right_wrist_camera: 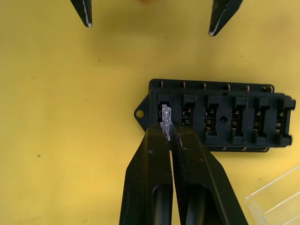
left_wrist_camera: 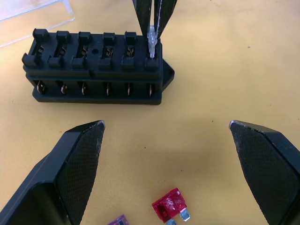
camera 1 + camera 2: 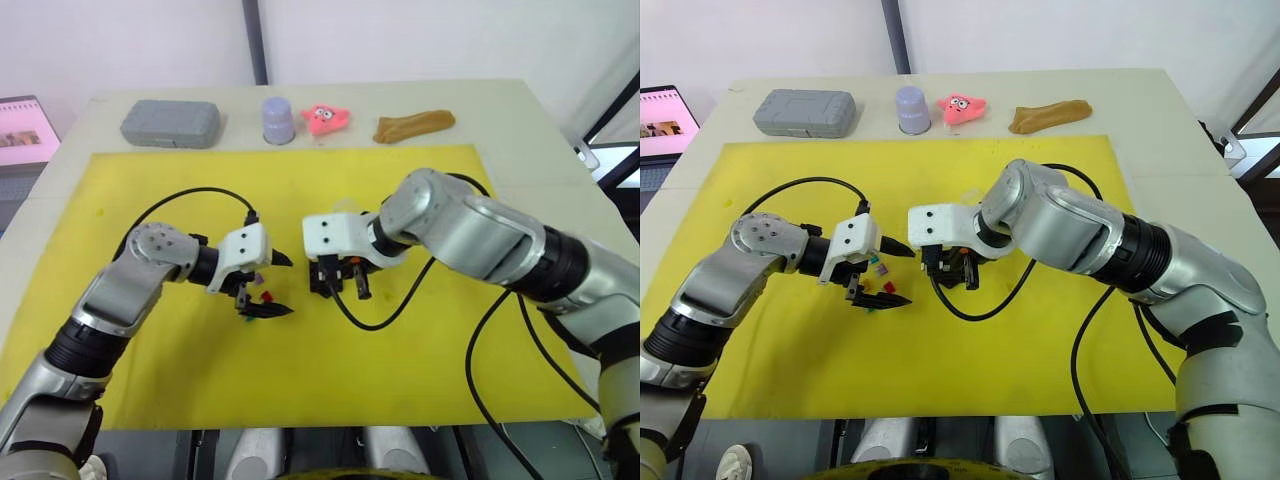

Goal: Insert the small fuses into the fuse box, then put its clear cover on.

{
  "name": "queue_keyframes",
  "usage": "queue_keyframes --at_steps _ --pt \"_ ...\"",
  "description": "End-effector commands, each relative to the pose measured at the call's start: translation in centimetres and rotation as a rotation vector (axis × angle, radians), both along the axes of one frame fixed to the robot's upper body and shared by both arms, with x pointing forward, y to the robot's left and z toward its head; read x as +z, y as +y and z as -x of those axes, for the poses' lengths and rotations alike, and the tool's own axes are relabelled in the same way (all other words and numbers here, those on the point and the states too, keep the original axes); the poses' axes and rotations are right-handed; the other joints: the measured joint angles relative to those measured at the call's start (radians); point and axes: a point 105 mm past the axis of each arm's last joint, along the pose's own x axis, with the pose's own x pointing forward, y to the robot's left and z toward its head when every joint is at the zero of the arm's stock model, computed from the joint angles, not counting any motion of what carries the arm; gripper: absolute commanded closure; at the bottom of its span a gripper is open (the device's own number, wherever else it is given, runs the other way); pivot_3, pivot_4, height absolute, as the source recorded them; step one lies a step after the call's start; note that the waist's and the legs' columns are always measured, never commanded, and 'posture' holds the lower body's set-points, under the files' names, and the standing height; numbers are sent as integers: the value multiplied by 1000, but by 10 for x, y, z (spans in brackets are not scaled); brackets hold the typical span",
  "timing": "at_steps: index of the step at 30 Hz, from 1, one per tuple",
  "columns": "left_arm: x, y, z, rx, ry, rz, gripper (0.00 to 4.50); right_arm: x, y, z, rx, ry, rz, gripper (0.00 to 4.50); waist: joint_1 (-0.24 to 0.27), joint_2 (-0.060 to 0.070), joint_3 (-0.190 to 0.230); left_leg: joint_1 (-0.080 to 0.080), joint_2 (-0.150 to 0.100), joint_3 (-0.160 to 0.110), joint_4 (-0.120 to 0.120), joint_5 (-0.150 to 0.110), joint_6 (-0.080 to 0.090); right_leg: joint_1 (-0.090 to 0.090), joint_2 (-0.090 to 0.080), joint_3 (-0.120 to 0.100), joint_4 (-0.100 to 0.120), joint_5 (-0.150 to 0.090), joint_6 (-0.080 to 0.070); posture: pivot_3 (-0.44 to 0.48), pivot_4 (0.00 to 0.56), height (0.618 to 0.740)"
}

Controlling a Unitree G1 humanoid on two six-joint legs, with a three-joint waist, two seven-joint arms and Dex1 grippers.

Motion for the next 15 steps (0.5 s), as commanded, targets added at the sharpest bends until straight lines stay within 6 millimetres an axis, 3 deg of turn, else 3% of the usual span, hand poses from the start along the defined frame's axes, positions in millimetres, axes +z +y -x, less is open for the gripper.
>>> queue_keyframes --at_steps 1,15 --pt "9 -4 3 -25 -43 9 28 2 4 -1 24 -34 11 4500 0 0 0 0 0 0 0 0 0 0 0 0 0 0 0 0 150 740" --pt "9 -5 2 -11 -49 14 28 -8 5 -6 45 -55 72 4500 -1 0 0 2 0 0 0 0 0 1 0 0 1 0 0 0 150 740"
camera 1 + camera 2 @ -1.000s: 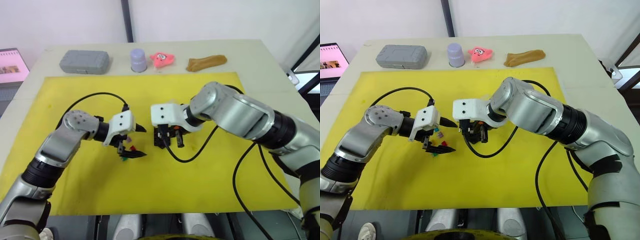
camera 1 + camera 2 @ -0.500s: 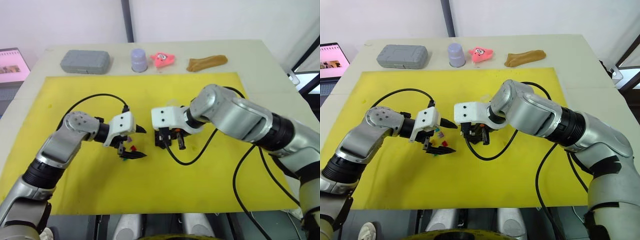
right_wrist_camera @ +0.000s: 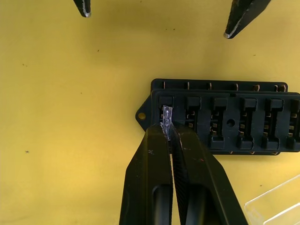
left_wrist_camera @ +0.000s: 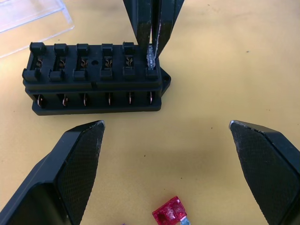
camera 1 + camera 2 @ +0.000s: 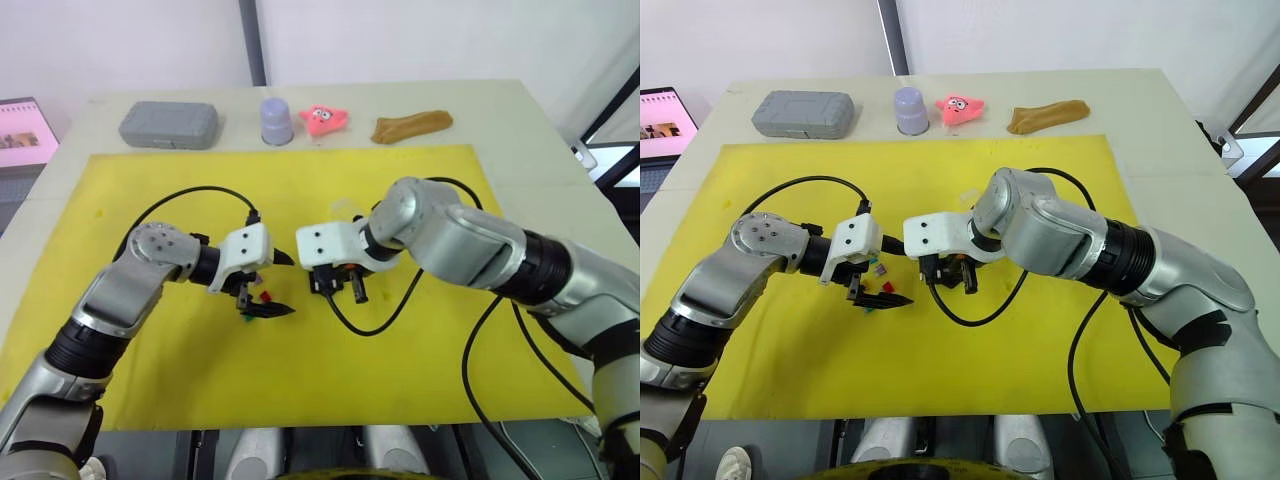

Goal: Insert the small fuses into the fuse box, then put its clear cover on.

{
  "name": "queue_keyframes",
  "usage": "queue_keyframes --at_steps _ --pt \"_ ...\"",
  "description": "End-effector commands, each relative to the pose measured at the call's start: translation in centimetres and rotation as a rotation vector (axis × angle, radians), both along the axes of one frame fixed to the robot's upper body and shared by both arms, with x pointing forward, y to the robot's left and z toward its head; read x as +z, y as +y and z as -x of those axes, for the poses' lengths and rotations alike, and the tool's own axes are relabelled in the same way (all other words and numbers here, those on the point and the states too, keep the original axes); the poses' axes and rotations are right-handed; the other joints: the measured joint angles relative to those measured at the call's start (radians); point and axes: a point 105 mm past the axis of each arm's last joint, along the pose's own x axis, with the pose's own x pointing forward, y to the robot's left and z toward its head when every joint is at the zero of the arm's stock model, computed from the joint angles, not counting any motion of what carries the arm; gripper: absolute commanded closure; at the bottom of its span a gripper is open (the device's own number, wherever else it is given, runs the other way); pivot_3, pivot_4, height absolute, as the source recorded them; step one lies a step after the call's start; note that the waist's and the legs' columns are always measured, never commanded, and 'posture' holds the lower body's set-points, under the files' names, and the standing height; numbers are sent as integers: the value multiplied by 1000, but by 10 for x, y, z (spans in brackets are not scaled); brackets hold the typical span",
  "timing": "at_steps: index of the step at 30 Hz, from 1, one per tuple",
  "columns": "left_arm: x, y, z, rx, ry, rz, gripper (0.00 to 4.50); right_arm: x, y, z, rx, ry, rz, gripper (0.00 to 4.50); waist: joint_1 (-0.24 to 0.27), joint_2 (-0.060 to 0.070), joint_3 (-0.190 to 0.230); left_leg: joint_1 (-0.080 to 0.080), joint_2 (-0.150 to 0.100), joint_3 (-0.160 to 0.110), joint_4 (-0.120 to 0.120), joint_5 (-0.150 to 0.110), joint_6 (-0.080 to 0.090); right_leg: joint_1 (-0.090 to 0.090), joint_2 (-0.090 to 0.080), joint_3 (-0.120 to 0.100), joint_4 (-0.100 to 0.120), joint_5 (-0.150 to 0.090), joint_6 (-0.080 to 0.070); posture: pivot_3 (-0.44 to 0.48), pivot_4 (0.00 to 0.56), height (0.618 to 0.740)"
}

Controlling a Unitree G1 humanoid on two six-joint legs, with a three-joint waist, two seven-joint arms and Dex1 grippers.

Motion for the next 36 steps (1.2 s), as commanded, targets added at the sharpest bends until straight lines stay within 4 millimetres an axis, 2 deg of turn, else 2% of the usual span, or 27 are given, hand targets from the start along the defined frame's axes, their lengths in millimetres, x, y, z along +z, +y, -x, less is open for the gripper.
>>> queue_keyframes --at_steps 1,12,15,17,24,28,31,34,36 --pt "7 -3 2 -10 -32 13 28 0 1 -2 6 -23 17 4500 0 0 0 0 0 0 0 0 0 0 0 0 0 0 0 0 150 740" --pt "6 -3 1 -8 -28 14 28 6 5 -1 -1 -11 -15 4500 -1 0 0 0 0 0 0 0 0 0 0 0 0 0 0 0 150 740" --pt "6 -3 1 -8 -27 13 0 8 6 -1 0 -10 -23 3505 0 0 0 0 0 0 0 0 0 0 0 0 0 0 0 0 150 740" --pt "6 -2 1 -6 -27 11 0 12 7 0 -2 -8 -40 2633 0 0 0 0 0 0 0 0 0 0 0 0 0 0 0 0 150 740" --pt "5 0 1 3 -24 10 0 35 6 5 -23 28 -137 2633 1 0 0 -1 0 0 0 0 0 -1 0 0 0 0 0 0 150 740" --pt "6 2 0 10 -25 12 0 52 1 12 -19 48 -250 2633 2 0 0 -1 0 0 0 0 0 -1 0 0 0 0 0 0 150 740" --pt "6 3 -1 16 -29 14 0 68 4 11 -7 -17 -488 2633 4 -1 0 -1 0 0 0 0 0 0 0 0 0 0 0 0 150 740" --pt "7 4 -2 20 -30 15 0 65 -2 13 101 -138 -583 2633 7 -1 0 -1 0 -1 0 -1 1 1 0 0 0 0 0 0 150 740" --pt "7 5 -2 23 -30 16 0 53 -9 15 58 -11 -616 2633 6 -1 0 -1 -1 0 0 -1 1 1 0 0 0 0 0 0 150 740"
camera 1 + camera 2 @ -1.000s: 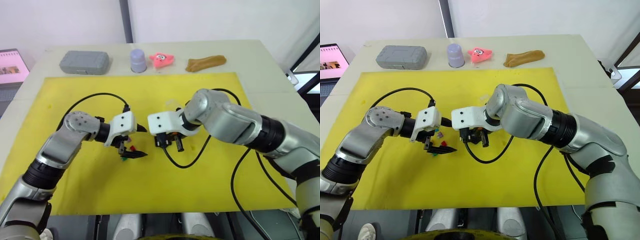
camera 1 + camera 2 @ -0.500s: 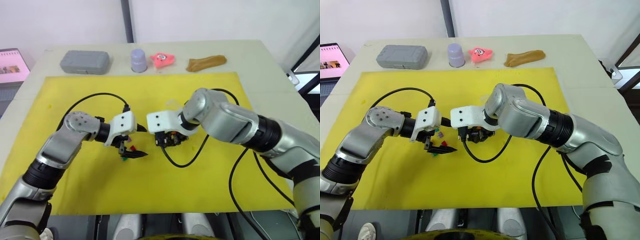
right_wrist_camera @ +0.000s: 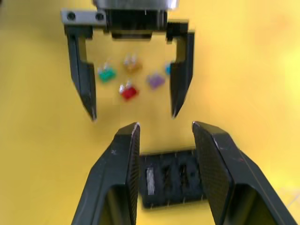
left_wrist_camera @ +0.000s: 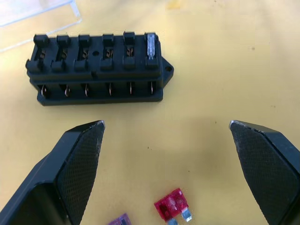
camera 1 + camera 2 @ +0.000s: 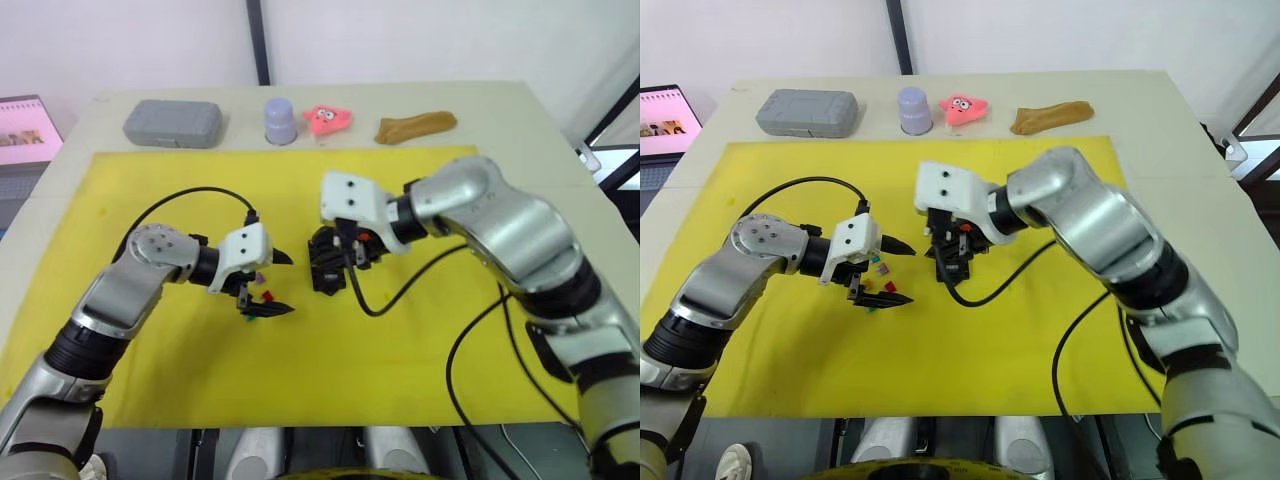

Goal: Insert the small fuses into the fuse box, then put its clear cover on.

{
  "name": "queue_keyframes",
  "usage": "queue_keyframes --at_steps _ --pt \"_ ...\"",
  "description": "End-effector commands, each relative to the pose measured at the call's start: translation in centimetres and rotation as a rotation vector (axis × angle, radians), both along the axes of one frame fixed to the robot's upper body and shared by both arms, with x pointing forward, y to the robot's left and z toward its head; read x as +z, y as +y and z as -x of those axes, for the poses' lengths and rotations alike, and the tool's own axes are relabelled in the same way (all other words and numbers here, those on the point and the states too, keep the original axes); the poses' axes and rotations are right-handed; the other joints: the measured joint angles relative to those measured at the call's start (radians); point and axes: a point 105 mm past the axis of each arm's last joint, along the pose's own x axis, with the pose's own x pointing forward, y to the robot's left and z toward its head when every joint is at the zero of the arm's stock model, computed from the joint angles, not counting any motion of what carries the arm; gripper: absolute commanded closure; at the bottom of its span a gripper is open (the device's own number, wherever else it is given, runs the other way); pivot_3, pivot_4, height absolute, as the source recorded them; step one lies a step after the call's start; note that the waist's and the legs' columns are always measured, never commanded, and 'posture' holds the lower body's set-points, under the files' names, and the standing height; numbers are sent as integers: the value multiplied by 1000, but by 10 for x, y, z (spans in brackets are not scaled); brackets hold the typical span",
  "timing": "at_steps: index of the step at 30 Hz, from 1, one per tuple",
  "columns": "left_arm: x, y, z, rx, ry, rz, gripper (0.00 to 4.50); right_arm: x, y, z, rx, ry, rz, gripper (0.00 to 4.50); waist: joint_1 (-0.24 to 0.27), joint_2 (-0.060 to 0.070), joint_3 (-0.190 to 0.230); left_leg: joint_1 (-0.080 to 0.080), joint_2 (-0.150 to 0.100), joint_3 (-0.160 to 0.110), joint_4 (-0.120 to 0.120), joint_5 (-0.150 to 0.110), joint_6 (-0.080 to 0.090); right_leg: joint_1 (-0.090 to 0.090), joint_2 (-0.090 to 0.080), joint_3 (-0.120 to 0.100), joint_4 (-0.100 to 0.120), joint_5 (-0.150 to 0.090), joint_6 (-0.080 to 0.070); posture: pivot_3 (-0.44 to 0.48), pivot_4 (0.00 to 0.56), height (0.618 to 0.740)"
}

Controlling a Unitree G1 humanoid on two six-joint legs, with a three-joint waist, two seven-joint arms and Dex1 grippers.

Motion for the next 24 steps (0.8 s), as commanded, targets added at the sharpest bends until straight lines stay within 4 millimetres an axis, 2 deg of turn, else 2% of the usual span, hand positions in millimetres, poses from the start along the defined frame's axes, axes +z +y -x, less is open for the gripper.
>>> queue_keyframes --at_steps 1,4,7,8,9,24 --pt "9 2 -1 4 -32 16 0 7 -6 4 20 27 -82 2633 -1 0 0 0 0 0 0 0 0 0 0 0 0 0 0 0 150 740" --pt "9 3 -4 19 -31 24 0 -4 -10 3 -4 75 -147 2633 -4 0 0 0 1 0 0 0 0 0 1 0 0 0 0 0 150 740" --pt "9 2 -5 27 -31 31 0 -15 -12 8 -2 122 -193 3483 -3 0 0 0 1 -1 0 0 0 0 1 0 0 0 0 0 150 740" --pt "9 2 -5 28 -30 32 0 -17 -12 8 -4 124 -198 3877 -3 0 0 0 1 0 0 0 0 0 1 0 0 0 0 0 150 740" --pt "9 2 -6 29 -31 32 0 -20 -12 7 -10 128 -205 4466 -4 0 0 0 1 0 0 0 0 0 1 0 0 0 0 0 150 740" --pt "12 -3 -13 41 -41 54 0 -55 -18 -7 -97 168 -182 4466 -2 0 0 1 0 0 0 1 -1 1 1 0 0 0 0 0 150 740"
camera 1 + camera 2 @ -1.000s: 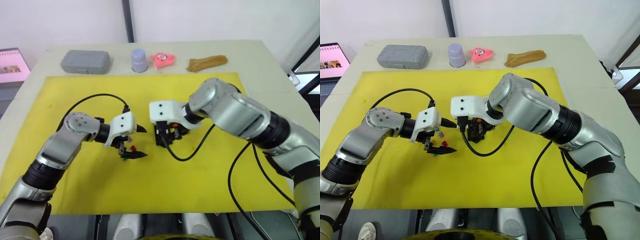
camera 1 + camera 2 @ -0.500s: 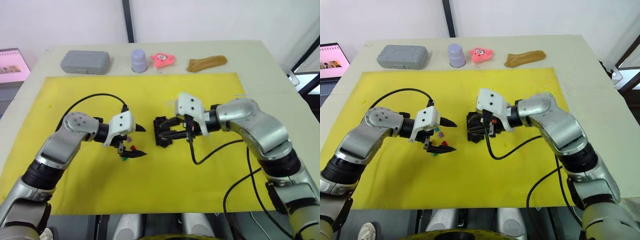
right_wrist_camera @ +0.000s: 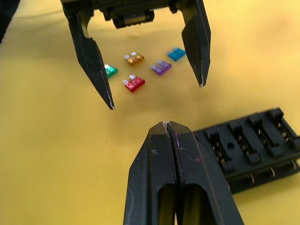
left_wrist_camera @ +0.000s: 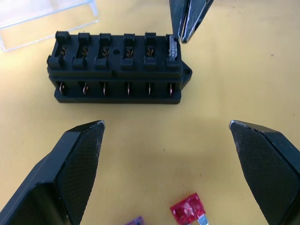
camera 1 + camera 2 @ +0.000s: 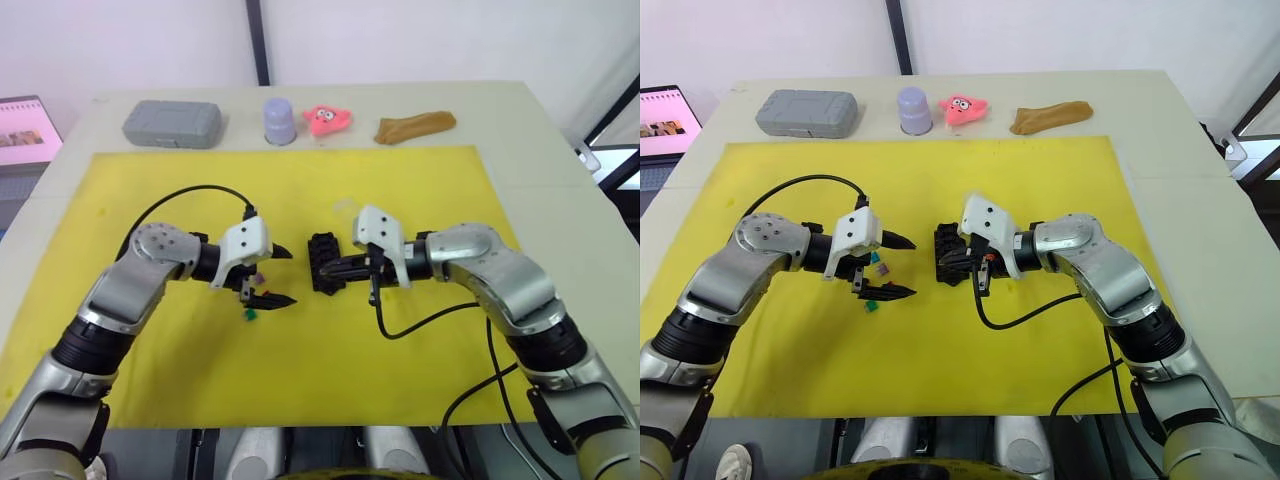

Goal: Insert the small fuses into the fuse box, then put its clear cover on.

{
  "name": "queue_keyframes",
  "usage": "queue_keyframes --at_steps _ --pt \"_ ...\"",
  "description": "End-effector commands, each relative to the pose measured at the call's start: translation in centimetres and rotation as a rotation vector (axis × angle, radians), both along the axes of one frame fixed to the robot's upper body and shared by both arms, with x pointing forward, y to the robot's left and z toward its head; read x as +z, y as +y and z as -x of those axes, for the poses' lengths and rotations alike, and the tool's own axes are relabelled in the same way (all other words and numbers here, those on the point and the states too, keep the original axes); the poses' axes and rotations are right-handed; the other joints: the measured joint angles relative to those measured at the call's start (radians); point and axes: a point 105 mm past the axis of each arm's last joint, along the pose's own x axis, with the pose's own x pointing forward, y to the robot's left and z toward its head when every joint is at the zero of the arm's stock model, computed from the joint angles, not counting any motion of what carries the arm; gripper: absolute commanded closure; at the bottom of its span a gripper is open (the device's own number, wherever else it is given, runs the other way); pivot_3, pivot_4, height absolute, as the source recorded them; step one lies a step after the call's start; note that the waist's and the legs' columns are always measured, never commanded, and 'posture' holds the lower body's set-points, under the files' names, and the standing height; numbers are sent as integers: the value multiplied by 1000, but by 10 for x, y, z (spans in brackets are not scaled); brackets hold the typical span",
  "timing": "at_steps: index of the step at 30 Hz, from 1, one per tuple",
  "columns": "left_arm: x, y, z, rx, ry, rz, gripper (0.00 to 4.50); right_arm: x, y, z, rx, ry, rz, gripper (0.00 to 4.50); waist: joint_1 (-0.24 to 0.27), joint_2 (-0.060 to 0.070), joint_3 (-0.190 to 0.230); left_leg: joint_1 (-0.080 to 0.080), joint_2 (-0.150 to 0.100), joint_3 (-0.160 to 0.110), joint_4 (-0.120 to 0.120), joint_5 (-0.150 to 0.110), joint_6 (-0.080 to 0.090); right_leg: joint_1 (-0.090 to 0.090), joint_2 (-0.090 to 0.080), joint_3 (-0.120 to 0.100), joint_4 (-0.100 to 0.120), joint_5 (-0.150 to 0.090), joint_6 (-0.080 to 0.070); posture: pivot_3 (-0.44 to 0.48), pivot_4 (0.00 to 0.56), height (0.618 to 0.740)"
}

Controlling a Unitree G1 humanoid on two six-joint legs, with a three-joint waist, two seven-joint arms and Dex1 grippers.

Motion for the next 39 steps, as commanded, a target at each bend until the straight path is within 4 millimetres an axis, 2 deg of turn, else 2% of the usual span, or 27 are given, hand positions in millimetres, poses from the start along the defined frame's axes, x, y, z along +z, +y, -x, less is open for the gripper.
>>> queue_keyframes --at_steps 1,5,7,11,22,26,32,35,39 --pt "13 -1 -3 0 -47 14 0 -10 2 0 7 1 14 4466 0 0 0 0 0 0 0 0 0 0 0 0 0 0 0 0 150 740" --pt "13 -1 -3 1 -51 13 0 -38 -3 -1 3 17 105 4466 -1 0 0 1 0 0 0 0 0 0 0 0 0 0 0 0 150 740" --pt "13 -1 -3 2 -51 13 0 -43 -4 -2 2 12 122 4466 -1 0 0 2 0 0 0 0 0 2 0 0 0 0 0 0 150 740" --pt "13 0 -2 5 -52 13 0 -27 -1 -7 -8 -6 77 4466 0 0 0 3 0 0 0 0 1 3 1 0 0 0 0 0 150 740" --pt "22 3 -1 16 -40 41 0 43 2 3 12 -60 -78 4466 1 0 0 2 0 -1 0 0 0 2 0 0 0 0 0 0 150 740" --pt "39 14 0 42 -10 91 0 63 -12 8 10 -111 -79 4466 1 0 0 1 0 -1 0 -1 1 2 -1 0 -1 0 0 0 150 740" --pt "60 62 3 167 22 104 0 68 -57 13 -36 -176 50 4466 2 0 0 1 0 -1 0 -3 5 2 0 -1 -1 0 0 0 150 740" --pt "64 100 7 275 42 69 0 68 -92 13 -101 -181 126 3667 1 0 0 1 0 0 -1 -3 6 2 -1 -1 -1 0 0 0 150 740" --pt "59 153 12 434 48 -19 0 65 -137 14 -189 -180 229 1738 0 0 0 2 1 0 -1 -4 7 2 0 0 -1 0 0 0 150 740"
